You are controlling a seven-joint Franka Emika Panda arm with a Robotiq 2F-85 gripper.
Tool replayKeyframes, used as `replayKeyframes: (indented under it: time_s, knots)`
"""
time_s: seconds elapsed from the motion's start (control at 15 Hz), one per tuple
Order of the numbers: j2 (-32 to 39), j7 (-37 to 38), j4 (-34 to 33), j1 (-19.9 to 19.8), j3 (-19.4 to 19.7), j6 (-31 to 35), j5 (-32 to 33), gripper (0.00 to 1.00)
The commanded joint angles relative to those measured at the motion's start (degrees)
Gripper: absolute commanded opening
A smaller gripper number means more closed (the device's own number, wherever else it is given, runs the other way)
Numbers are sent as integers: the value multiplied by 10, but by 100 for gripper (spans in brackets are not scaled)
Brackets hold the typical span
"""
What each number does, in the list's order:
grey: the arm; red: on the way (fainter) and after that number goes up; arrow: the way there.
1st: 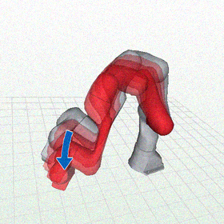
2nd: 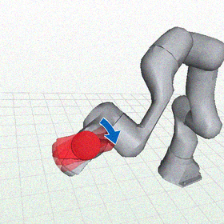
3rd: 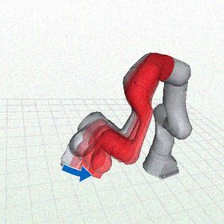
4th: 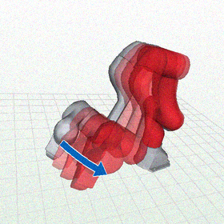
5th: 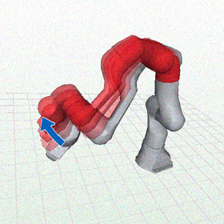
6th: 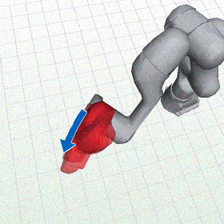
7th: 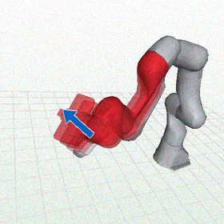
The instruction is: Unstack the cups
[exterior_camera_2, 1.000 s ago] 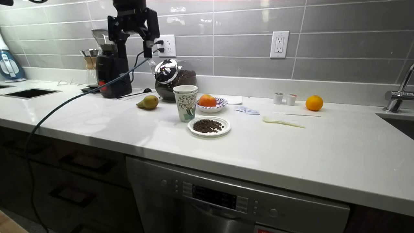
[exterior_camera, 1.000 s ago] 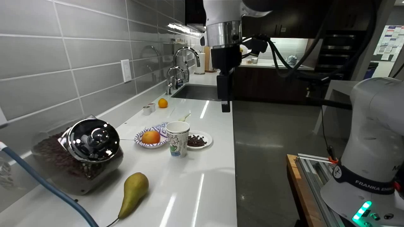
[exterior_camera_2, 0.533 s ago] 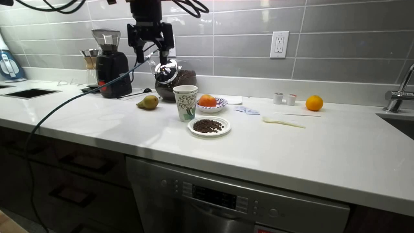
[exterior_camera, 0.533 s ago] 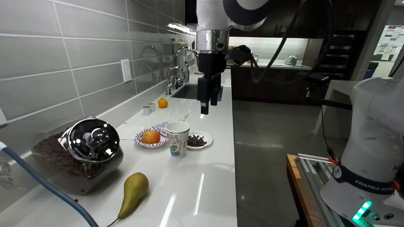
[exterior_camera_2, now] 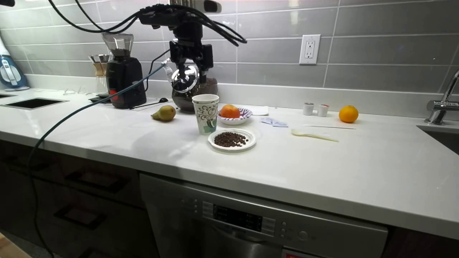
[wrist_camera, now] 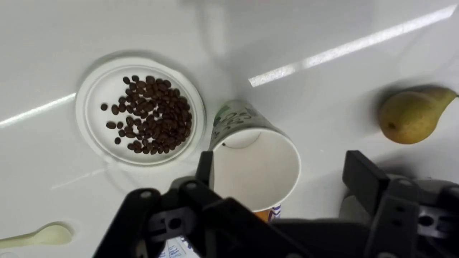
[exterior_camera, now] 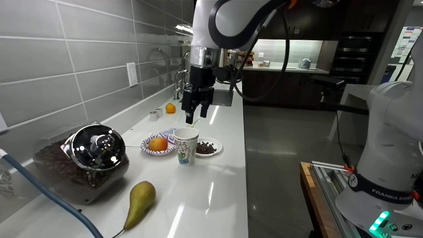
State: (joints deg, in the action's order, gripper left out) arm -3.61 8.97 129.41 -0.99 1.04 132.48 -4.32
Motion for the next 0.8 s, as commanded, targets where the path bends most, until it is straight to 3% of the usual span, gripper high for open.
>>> replayKeyframes:
  time_s: [0.0,0.27,0.47,0.6,0.67,0.73]
  knots:
    - [37,22,-29,-5,3,28,-11,83]
    - [57,36,-35,-7,7,48,-9,48]
    - [61,52,-34,-8,12,59,4,36]
    - [62,63,-33,-10,15,66,13,36]
    - [62,66,-32,-10,17,68,14,29]
    - [62,68,-31,-11,18,73,16,32]
